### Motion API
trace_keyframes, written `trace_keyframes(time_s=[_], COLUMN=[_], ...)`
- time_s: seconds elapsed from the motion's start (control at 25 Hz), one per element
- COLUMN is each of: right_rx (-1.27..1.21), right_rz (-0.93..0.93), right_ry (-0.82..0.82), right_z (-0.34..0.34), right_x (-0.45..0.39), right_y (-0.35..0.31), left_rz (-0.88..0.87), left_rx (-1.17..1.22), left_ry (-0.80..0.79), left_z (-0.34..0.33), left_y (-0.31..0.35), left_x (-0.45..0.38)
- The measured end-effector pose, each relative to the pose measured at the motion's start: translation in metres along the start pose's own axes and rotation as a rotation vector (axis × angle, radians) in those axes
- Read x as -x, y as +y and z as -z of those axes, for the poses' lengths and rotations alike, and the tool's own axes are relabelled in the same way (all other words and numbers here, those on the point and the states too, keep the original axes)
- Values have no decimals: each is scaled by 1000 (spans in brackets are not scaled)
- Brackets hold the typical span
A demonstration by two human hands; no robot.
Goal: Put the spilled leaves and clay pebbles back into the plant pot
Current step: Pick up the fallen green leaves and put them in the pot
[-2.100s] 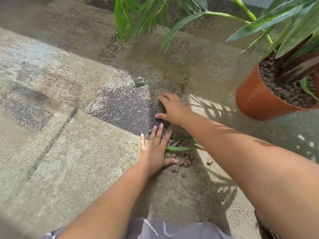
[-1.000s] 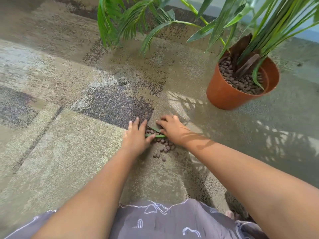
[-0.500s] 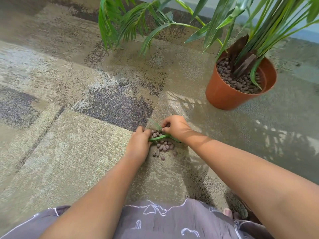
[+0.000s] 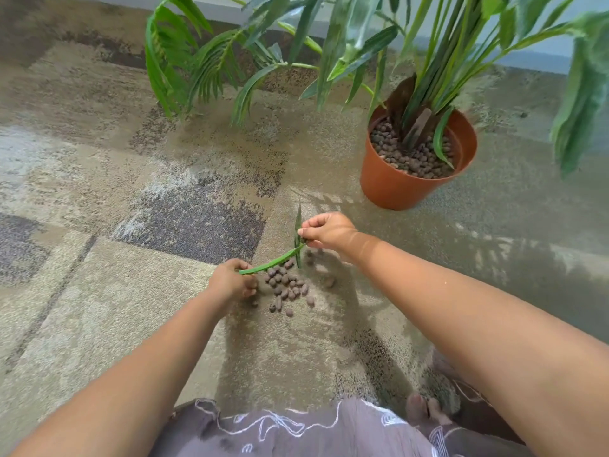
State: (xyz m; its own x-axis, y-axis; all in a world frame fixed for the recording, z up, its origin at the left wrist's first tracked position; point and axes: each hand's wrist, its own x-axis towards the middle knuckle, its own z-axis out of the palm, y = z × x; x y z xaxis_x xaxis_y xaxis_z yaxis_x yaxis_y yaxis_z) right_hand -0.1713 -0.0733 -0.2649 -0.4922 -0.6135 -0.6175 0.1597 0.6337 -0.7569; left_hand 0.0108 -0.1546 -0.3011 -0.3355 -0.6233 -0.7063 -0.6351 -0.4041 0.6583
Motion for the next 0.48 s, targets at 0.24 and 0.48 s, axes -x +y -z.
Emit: trace_keyframes(time_s=[0.24,0.48], right_rx=[-39,-261], right_rz=[4,161], right_ry=[-107,95], right_z=[42,118], right_x=[12,17], right_y=[-19,-81], left_rz=[-33,-143], left_rx=[-80,-105], left_ry=[-173,-179], left_z=[-2,-34], left_y=[28,77], left_x=[16,11])
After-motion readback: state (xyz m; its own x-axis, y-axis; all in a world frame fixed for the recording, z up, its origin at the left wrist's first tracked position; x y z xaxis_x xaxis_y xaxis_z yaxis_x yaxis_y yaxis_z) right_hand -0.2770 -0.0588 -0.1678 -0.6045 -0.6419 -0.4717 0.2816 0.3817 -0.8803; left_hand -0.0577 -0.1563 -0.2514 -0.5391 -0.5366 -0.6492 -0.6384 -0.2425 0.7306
